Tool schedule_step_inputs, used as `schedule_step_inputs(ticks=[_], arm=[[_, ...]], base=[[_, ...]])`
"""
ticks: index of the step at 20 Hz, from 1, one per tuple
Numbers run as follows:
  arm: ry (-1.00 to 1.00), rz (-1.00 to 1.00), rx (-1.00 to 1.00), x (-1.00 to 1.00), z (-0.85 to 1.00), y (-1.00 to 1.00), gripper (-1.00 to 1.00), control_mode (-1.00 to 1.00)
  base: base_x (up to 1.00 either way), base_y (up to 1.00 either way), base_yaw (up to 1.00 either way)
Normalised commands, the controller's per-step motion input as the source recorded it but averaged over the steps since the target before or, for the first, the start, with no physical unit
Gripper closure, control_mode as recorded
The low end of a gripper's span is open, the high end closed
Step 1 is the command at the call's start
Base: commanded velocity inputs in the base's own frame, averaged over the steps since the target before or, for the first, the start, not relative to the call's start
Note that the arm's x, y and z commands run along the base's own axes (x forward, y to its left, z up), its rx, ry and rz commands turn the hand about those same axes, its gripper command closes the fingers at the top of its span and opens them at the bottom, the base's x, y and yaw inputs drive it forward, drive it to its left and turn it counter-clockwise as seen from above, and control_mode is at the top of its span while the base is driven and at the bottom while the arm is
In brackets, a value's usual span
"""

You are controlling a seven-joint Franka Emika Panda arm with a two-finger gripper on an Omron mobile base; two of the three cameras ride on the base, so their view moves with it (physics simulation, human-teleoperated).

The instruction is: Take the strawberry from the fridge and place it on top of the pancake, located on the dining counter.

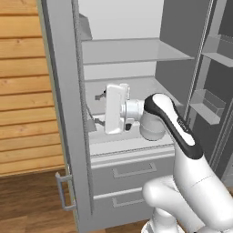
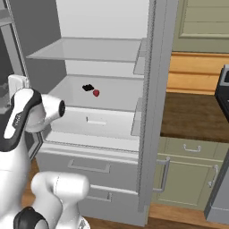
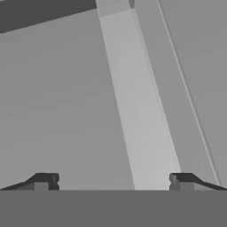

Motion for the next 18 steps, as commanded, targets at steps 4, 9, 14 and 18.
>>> schedule_step_inputs(ticks=[4, 9, 14, 18], arm=[[0.07, -0.1, 0.0, -0.1, 0.0, 0.39, -1.0, -1.0], [0.09, 0.0, -0.03, 0.0, 0.03, 0.04, -1.0, -1.0], [0.1, -0.02, -0.15, 0.0, 0.09, -0.14, -1.0, -1.0], [0.0, 0.0, -0.51, 0.17, 0.0, -0.66, -1.0, -1.0]], base=[[0.0, 0.0, 0.0], [0.0, 0.0, 0.0], [0.0, 0.0, 0.0], [0.0, 0.0, 0.0]])
